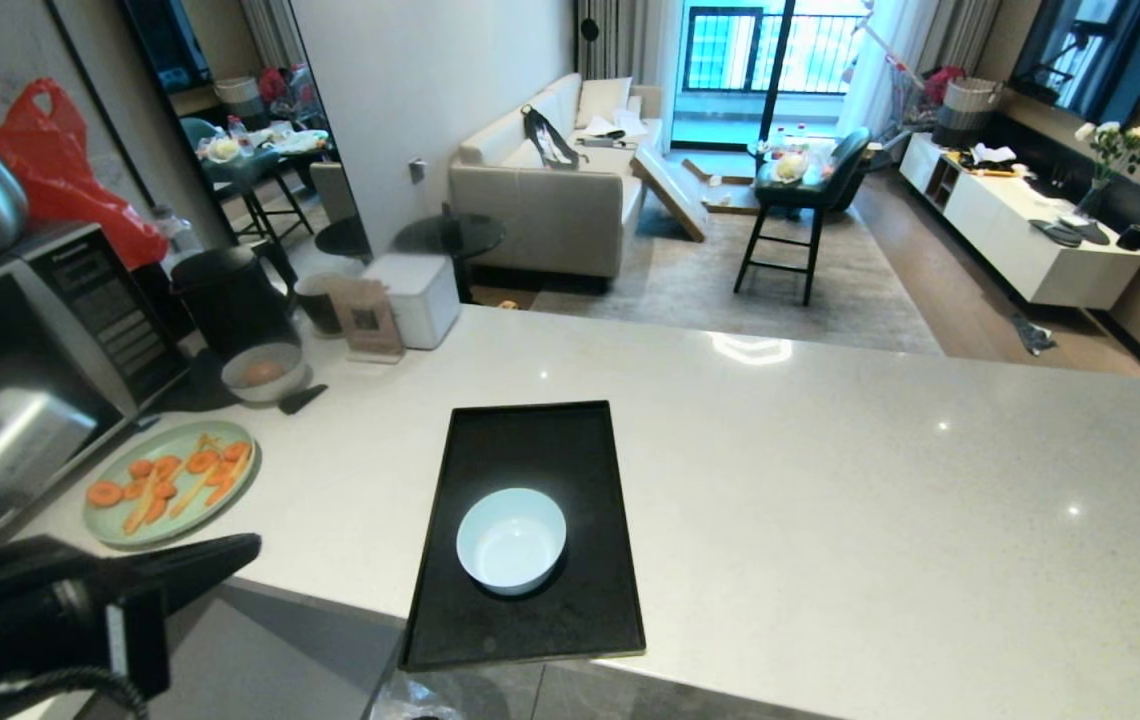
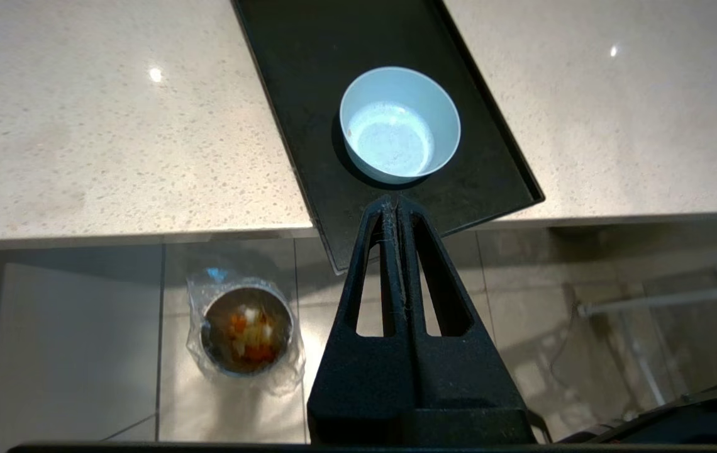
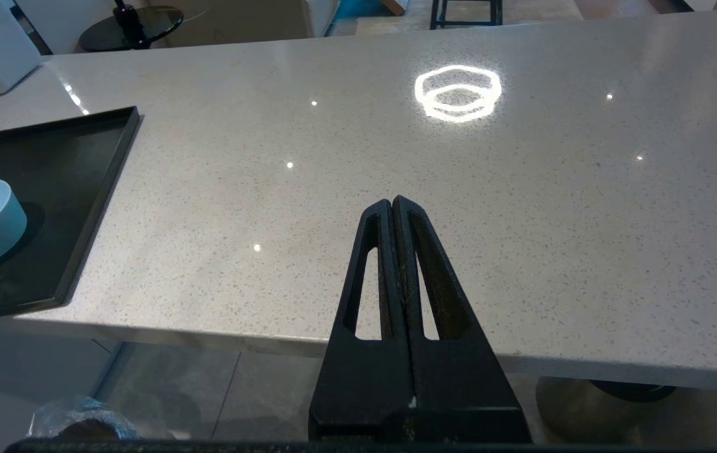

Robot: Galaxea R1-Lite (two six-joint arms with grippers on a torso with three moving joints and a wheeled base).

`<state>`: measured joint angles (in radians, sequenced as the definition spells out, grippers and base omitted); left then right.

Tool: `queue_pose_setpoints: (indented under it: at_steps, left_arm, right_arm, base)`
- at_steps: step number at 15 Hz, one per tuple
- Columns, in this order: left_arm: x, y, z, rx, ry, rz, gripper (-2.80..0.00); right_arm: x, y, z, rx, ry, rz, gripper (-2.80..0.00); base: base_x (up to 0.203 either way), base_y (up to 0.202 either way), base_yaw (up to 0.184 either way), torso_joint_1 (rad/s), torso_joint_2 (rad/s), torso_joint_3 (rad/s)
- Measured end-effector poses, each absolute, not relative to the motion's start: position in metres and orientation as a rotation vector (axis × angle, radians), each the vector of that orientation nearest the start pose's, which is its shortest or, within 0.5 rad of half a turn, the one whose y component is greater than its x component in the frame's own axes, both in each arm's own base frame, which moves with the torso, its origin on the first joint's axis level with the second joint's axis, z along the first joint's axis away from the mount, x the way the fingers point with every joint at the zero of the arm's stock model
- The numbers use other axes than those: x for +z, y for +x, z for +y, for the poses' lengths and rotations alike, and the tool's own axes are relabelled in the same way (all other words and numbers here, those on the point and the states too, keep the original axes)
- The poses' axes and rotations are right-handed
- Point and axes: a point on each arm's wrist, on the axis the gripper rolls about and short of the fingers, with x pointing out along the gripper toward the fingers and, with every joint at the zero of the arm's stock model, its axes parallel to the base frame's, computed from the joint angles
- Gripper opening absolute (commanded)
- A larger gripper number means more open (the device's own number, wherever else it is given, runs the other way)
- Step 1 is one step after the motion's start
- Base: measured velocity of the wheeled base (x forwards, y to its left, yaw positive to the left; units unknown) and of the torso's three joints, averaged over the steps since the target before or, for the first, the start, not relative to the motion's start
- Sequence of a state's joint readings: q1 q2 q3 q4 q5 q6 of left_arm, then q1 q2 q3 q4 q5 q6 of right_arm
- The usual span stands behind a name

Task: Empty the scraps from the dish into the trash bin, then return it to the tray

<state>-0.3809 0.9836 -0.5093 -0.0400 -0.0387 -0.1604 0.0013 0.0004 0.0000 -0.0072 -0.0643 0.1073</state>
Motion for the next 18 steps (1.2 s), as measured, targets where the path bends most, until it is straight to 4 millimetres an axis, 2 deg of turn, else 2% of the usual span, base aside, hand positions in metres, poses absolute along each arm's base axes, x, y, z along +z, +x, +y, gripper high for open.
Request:
queue_pose_setpoints:
  at_steps: [4,7,9,12,15,18]
  left_arm:
    - [0.175,0.045,-0.014,-0.278,-0.133,0.306,-2.80]
    - [0.145,0.013,-0.003,-0.173,-0.154,0.222,-2.80]
    - [0.125,0.005,-0.001,-0.153,-0.101,0.190,-2.80]
    - [0.101,0.002,0.000,-0.155,0.007,0.179,-2.80]
    - [0.086,0.001,0.000,-0.161,0.041,0.219,-2.80]
    - [0.079,-0.001,0.000,-0.093,0.031,0.273,-2.80]
  right_arm:
    - [0.076,-0.023,-0.001,-0.063,0.107,-0.010,-2.80]
    - [0.076,-0.023,-0.001,-0.063,0.108,-0.010,-2.80]
    - [0.076,-0.023,-0.001,-0.062,0.108,-0.010,-2.80]
    - [0.076,-0.023,-0.001,-0.063,0.108,-0.011,-2.80]
    - [0.076,-0.023,-0.001,-0.062,0.108,-0.010,-2.80]
    - [0.076,-0.023,-0.001,-0.063,0.108,-0.010,-2.80]
  base:
    - [0.000,0.000,0.000,0.000,0.00,0.000]
    - [0.000,0.000,0.000,0.000,0.00,0.000]
    - [0.000,0.000,0.000,0.000,0.00,0.000]
    - [0.000,0.000,0.000,0.000,0.00,0.000]
    - [0.000,0.000,0.000,0.000,0.00,0.000]
    - [0.000,0.000,0.000,0.000,0.00,0.000]
